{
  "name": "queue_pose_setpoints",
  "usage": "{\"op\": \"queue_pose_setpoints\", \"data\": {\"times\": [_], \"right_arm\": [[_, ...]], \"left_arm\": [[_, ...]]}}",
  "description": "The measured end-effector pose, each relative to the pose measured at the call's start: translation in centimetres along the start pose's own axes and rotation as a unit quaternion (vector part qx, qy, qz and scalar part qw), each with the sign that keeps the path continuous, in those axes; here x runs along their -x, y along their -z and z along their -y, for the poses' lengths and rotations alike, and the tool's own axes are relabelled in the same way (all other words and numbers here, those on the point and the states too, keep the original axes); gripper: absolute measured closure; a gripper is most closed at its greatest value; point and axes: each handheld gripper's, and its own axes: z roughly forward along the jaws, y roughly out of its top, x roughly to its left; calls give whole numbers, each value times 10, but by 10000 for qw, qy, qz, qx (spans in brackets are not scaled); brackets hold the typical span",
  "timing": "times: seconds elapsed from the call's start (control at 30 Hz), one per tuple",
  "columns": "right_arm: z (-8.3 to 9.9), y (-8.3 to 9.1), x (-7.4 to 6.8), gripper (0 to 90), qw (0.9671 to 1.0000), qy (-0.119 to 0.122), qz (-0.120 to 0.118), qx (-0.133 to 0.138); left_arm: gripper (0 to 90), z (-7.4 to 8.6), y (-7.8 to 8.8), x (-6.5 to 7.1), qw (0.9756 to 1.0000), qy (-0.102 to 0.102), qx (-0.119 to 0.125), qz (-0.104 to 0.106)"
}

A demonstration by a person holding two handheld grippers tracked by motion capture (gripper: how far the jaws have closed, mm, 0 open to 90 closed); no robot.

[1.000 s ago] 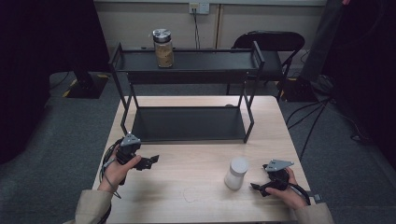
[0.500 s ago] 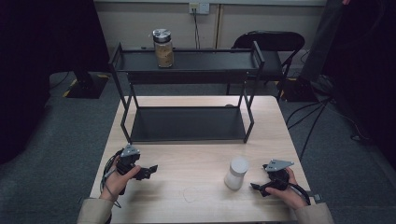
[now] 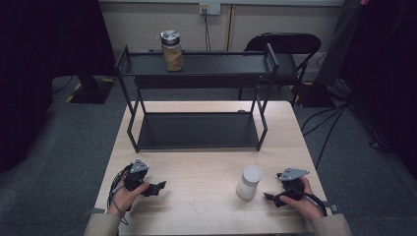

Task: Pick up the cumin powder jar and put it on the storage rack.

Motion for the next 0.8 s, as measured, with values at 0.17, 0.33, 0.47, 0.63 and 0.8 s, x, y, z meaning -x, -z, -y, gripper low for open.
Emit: {"op": "queue_pose_setpoints", "data": {"times": [0.17, 0.33, 0.47, 0.63, 0.8], "right_arm": [[0, 0, 0, 0, 10000, 0, 0, 0], [0, 0, 0, 0, 10000, 0, -1, 0], [0, 0, 0, 0, 10000, 1, 0, 1], [0, 0, 0, 0, 10000, 1, -1, 1], [0, 0, 0, 0, 10000, 2, -1, 2]], "left_arm": [[30, 3, -1, 0, 10000, 7, -3, -33], [31, 6, -5, 0, 9999, -13, -101, -70], [31, 7, -6, 2, 9998, -90, -164, -112], [31, 7, -8, 5, 9994, -218, -231, -150], [26, 8, -10, 6, 9991, -300, -255, -169]]}}
